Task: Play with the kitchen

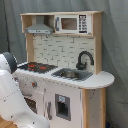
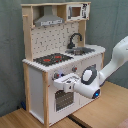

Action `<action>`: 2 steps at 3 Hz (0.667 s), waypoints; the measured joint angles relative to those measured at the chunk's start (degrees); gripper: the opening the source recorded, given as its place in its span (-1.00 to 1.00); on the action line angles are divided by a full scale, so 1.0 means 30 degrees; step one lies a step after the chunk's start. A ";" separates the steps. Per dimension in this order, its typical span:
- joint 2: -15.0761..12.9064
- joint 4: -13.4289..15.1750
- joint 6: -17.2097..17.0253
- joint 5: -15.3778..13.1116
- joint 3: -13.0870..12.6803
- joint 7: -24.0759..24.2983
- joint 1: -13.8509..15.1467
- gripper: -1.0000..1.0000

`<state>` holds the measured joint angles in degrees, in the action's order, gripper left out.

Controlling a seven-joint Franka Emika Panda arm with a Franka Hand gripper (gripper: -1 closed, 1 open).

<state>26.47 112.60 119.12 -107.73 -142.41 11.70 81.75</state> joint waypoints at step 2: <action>0.0151 -0.0651 0.2026 0.0278 0.0016 -0.0449 0.1105 1.00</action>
<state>26.92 110.65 125.20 -106.89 -142.36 10.35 85.07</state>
